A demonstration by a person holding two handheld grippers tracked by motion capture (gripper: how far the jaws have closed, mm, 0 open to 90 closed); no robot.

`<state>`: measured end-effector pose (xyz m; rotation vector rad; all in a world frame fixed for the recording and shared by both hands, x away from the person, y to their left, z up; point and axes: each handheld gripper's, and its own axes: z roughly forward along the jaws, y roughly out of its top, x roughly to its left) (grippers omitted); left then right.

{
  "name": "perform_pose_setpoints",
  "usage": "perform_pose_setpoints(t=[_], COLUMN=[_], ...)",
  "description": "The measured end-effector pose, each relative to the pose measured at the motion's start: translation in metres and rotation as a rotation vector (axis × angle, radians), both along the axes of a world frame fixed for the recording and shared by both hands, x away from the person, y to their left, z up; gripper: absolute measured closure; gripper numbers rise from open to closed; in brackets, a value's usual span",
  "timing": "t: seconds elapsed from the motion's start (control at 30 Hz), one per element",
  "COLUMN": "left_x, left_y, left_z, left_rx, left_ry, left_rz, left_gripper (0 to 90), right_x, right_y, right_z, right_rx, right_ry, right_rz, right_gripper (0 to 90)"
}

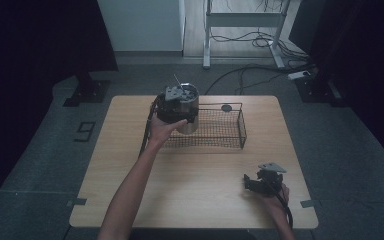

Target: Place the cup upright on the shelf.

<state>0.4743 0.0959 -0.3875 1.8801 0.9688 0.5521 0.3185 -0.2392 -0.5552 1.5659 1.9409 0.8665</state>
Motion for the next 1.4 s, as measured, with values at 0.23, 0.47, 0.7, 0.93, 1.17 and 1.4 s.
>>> perform_pose_setpoints(t=[0.23,0.47,0.7,0.93,1.17,1.4], left_x=[0.007,0.015,0.021,0.026,0.031,0.034], left_y=[0.0,-0.002,-0.001,0.0,-0.001,-0.005], left_z=[-0.006,-0.015,-0.022,-0.028,-0.038,-0.05], left_rx=[0.016,0.03,0.036,0.054,0.061,0.078], left_ry=[0.012,0.022,0.026,0.032,0.043,0.056], left_rz=[0.025,0.05,0.062,0.078,0.097,0.123], left_gripper=[4.1,4.1,4.1,4.1,4.1,4.0], right_x=[0.0,0.0,0.0,0.0,0.0,0.0], right_y=[0.0,0.0,0.0,0.0,0.0,0.0], right_z=[0.0,0.0,0.0,0.0,0.0,0.0], right_rx=[0.0,0.0,0.0,-0.001,0.0,0.0], right_ry=[0.0,0.0,0.0,-0.001,-0.001,0.0], right_rz=[0.0,0.0,0.0,-0.001,-0.002,-0.002], right_gripper=[12.1,12.1,12.1,12.3,12.4,12.4])
